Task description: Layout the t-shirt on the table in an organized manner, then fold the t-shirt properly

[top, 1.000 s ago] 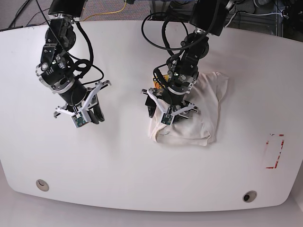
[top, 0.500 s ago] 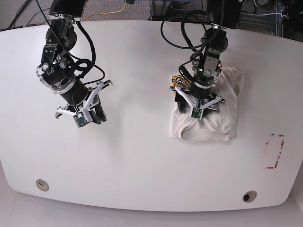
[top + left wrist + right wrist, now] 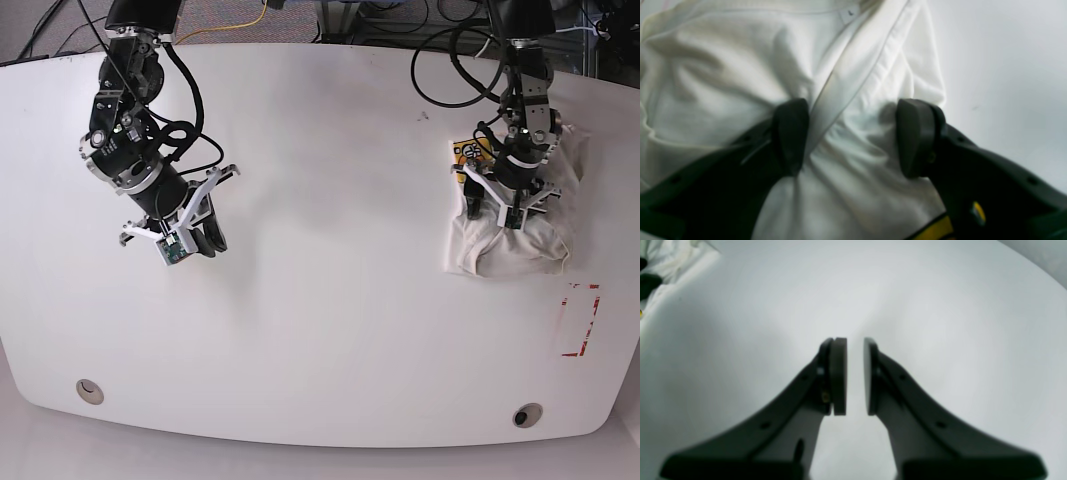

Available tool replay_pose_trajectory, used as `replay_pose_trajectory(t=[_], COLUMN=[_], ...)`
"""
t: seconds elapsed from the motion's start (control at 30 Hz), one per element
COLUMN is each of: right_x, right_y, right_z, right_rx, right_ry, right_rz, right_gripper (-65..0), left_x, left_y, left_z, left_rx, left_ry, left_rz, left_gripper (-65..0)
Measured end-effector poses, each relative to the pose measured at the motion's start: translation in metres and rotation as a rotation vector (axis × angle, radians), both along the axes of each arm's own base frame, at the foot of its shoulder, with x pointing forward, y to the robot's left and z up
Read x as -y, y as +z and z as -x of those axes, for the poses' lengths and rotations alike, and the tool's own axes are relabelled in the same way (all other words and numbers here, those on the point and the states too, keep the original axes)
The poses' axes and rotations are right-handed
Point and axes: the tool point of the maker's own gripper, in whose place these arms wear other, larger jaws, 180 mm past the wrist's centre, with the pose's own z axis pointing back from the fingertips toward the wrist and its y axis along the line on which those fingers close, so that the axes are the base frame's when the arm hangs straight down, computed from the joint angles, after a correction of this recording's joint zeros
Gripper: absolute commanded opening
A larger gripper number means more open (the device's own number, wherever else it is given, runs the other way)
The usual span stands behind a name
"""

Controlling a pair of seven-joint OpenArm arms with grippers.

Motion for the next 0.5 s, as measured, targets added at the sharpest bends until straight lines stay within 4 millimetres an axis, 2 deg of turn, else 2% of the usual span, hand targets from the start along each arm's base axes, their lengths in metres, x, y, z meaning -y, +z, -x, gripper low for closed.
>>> replay_pose_trajectory(t=[0.33, 0.4, 0.5], right_x=[0.0, 0.0, 0.0], right_y=[0.0, 0.0, 0.0], right_z=[0.0, 0.0, 0.0], right_rx=[-0.002, -0.002, -0.002], right_ry=[0.0, 0.0, 0.0], right_rz=[0.0, 0.0, 0.001], right_gripper=[-56.4, -56.4, -56.4], left_x=[-0.09, -0.103, -0.113], left_y=[0.011, 0.012, 0.014], left_z=[0.025, 0.03, 0.036], left_rx=[-0.06, -0.072, -0.095], left_ry=[0.063, 0.075, 0.056], left_rz=[-0.104, -0.122, -0.145], left_gripper=[-26.5, -26.5, -26.5])
